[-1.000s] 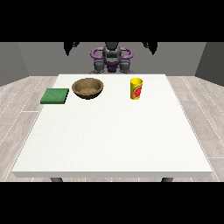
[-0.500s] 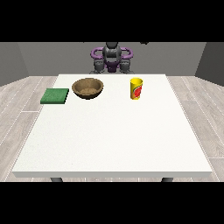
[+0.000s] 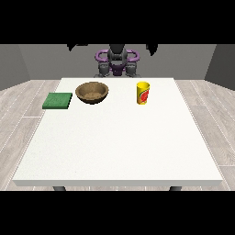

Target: Pick the cup and pour the ball into the bowl, then pick the bowl and place it on the pad

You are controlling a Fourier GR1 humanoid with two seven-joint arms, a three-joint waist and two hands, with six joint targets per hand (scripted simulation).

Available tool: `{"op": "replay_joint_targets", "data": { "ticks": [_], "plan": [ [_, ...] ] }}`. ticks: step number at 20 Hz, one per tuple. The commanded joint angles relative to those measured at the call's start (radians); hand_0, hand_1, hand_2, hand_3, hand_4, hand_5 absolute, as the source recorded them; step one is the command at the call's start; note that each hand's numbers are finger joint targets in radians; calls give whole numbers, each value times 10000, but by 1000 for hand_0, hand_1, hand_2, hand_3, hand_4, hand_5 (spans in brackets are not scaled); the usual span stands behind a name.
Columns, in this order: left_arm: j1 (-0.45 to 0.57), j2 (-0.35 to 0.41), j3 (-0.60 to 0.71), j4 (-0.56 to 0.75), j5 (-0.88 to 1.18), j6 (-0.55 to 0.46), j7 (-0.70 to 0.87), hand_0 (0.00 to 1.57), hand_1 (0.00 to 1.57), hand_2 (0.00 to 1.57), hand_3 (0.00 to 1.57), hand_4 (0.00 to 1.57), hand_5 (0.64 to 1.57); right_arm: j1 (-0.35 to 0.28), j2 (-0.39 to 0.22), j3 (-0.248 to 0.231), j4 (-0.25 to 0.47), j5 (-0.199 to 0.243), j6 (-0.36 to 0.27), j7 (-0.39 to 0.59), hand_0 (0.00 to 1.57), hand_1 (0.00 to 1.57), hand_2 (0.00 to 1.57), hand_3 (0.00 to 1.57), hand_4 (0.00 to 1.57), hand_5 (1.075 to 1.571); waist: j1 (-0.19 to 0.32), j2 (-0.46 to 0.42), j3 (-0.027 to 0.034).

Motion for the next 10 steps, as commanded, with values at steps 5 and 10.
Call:
{"op": "replay_joint_targets", "data": {
  "ticks": [5, 10],
  "plan": [
    [-575, 3, 345, 1901, -415, -150, -2991, 0, 0, 0, 0, 555, 1496, -629, -280, -844, 1339, -600, 809, -2051, 0, 0, 0, 0, 691, 1547, -184, 2137, 2],
    [-473, 398, 692, 3831, -265, -895, -4419, 0, 0, 0, 0, 307, 1480, -609, -479, -1244, 1922, -748, 1176, -2880, 0, 0, 0, 0, 683, 1553, -155, 2192, 0]
  ]
}}
